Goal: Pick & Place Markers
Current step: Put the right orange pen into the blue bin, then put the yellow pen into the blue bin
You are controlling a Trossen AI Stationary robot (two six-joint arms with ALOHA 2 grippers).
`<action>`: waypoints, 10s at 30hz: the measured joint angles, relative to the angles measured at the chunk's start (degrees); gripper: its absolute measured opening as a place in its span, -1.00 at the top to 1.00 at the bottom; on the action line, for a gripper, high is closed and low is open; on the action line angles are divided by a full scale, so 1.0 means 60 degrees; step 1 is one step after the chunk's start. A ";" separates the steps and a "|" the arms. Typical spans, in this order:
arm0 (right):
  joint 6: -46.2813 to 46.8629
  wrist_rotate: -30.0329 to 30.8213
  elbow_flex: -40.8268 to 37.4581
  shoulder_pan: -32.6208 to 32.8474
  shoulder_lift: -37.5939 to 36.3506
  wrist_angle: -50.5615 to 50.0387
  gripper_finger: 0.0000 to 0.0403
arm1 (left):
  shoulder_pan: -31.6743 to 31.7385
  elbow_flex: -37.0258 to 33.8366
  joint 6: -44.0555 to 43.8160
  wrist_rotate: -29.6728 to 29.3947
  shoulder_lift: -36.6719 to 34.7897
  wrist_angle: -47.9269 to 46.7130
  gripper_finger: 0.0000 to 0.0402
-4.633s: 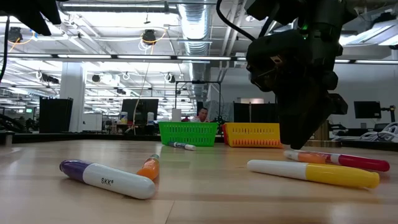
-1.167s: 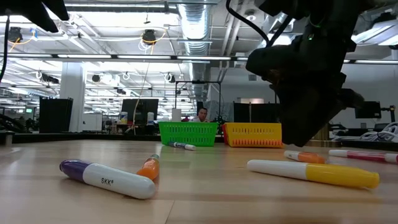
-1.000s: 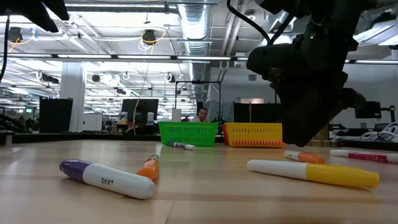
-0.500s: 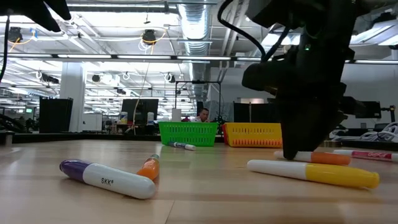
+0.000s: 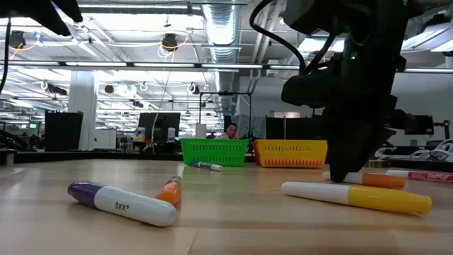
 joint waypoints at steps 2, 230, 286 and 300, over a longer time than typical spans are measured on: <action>-0.0003 -0.0002 -0.0005 0.0000 -0.0032 0.0003 0.79 | -0.0001 0.0000 0.0000 -0.0110 0.0000 0.0004 0.17; -0.8753 0.1425 -0.7512 -0.4145 -1.1825 0.9931 0.26 | 1.3632 0.2743 1.5664 0.8726 0.7355 0.8840 0.75; -0.8753 0.1415 -0.7501 -0.4193 -1.1821 1.0093 0.26 | 1.3948 0.2743 1.5200 0.9617 0.7807 0.8174 0.59; -0.8753 0.1411 -0.7501 -0.4193 -1.1821 1.0102 0.25 | 1.4011 0.2750 1.5085 0.9472 0.6821 0.8325 0.36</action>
